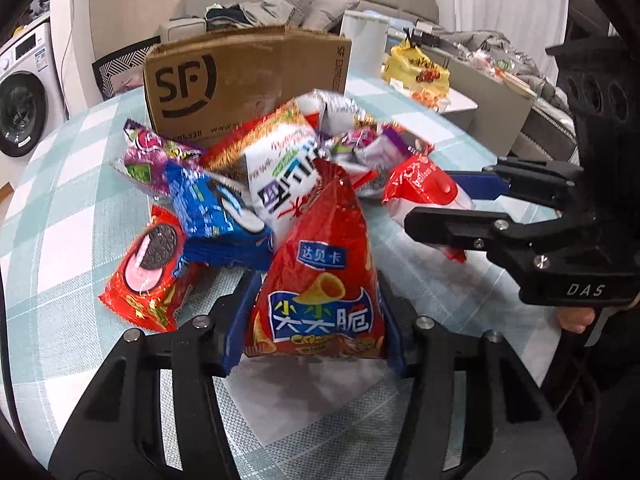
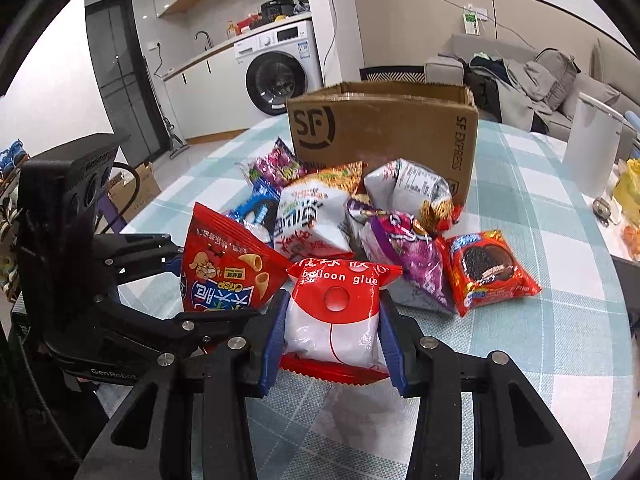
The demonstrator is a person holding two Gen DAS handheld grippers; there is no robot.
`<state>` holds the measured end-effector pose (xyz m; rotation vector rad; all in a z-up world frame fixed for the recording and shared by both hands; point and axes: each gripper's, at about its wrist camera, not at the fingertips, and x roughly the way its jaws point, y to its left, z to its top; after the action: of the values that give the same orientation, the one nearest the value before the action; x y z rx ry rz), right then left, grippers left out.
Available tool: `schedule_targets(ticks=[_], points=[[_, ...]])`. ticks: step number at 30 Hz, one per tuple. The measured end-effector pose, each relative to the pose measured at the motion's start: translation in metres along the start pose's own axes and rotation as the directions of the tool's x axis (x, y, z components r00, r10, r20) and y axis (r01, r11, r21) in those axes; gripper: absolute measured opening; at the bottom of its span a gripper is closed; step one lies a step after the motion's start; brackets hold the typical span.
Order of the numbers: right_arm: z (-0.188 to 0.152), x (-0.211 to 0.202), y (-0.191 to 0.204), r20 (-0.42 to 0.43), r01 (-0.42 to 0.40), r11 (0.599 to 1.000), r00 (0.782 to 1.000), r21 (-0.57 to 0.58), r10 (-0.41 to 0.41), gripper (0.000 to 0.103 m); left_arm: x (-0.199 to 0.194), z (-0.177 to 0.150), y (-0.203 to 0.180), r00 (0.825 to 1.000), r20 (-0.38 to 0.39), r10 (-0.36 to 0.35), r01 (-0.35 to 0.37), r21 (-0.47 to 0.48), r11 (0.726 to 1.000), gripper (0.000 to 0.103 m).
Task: Organize snacks
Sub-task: 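Lift both held bags and carry them over the open cardboard box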
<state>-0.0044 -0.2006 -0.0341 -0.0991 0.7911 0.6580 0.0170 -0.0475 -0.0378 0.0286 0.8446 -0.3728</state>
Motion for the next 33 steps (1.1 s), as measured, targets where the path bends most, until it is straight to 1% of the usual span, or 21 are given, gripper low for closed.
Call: schedule_targets(ticks=[4, 7, 11, 20, 26, 33], points=[[0.003, -0.010, 0.001, 0.036, -0.009, 1.000, 0.999, 0.001, 0.009, 0.043, -0.014, 0.004, 0.002, 0.999, 0.034, 0.001, -0.001, -0.009, 1.000, 0.052], [0.005, -0.017, 0.002, 0.063, -0.010, 1.000, 0.998, 0.004, 0.009, 0.043, -0.026, 0.008, 0.005, 0.997, 0.074, -0.008, 0.010, -0.029, 1.000, 0.052], [0.010, -0.025, 0.002, 0.097, -0.012, 1.000, 0.995, 0.012, 0.011, 0.043, -0.041, 0.014, 0.010, 0.993, 0.119, 0.009, -0.004, -0.043, 0.999, 0.052], [0.022, -0.043, 0.000, 0.165, -0.001, 1.000, 0.986, 0.027, -0.003, 0.043, -0.064, 0.030, 0.020, 0.980, 0.194, 0.036, -0.022, -0.071, 0.997, 0.052], [0.037, -0.050, -0.002, 0.194, 0.006, 0.999, 0.981, 0.031, -0.012, 0.043, -0.074, 0.044, 0.027, 0.971, 0.232, 0.053, -0.033, -0.092, 0.995, 0.052], [0.056, -0.054, -0.010, 0.221, 0.014, 0.999, 0.975, 0.045, -0.023, 0.043, -0.080, 0.070, 0.046, 0.961, 0.268, 0.072, -0.037, -0.135, 0.990, 0.052]])
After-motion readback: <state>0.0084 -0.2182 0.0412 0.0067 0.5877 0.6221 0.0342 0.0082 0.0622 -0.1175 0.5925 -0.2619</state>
